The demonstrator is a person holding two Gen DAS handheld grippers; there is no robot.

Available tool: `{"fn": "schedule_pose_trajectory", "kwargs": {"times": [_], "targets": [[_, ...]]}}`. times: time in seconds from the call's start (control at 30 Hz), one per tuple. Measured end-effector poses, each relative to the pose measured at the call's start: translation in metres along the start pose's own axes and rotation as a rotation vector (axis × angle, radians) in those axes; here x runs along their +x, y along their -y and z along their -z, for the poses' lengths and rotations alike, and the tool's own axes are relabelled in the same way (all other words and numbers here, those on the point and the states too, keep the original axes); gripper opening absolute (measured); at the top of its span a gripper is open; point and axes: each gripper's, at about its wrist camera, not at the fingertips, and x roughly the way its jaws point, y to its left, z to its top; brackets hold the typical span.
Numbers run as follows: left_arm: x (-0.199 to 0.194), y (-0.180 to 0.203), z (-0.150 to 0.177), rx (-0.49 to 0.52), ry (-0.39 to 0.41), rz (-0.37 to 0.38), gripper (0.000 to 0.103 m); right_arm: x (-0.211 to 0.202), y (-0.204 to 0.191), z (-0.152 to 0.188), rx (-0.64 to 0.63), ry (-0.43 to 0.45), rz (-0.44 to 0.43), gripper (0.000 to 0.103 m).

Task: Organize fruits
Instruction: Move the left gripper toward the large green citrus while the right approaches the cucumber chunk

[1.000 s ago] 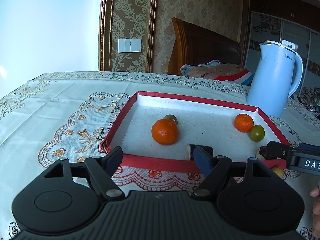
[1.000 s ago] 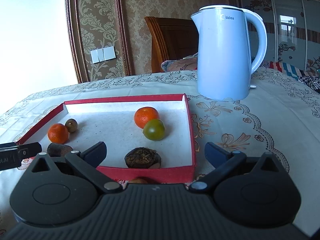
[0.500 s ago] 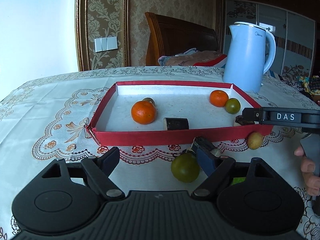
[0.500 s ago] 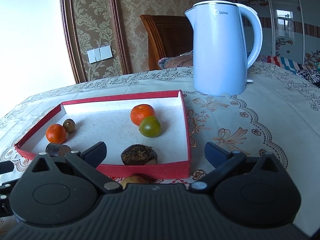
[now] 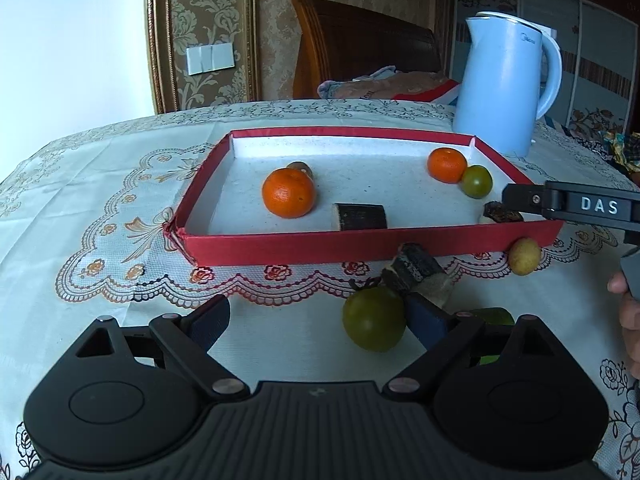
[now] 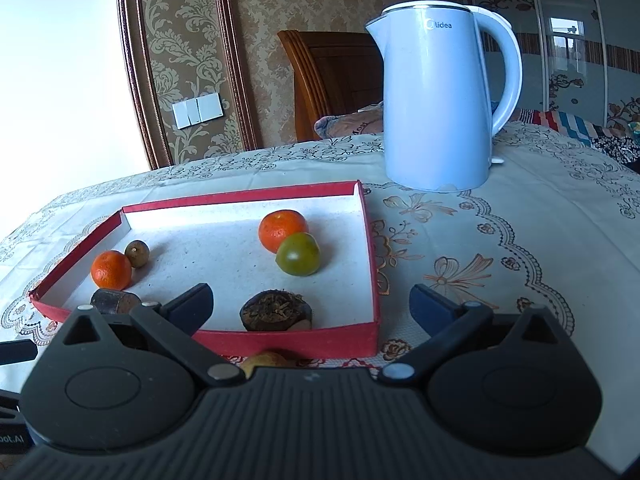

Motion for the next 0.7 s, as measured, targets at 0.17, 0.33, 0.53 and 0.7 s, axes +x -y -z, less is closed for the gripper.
{"fn": "schedule_pose_trajectory", "kwargs": {"times": [0.17,0.33,0.53,0.7], "targets": [[0.003,-0.006,-0.001,-0.029,-0.011,-0.018,0.095,-0.01,0.009,-0.001,0.022,0.036,0.022,0.103],[0.002,-0.003,-0.002,-0.008,-0.005,-0.027,0.095,-0.028,0.022,0.002,0.058,0.02,-0.049,0.103],[0.002,-0.005,-0.003,-0.008,0.014,-0.077,0.095,-0.049,-0.002,0.021,-0.091,-0.009,-0.134,0.103],[0.005,-0.005,-0.003,-0.005,-0.011,-0.081,0.095,-0.056,-0.027,0.033,-0.201,-0.06,-0.228,0.103]]}}
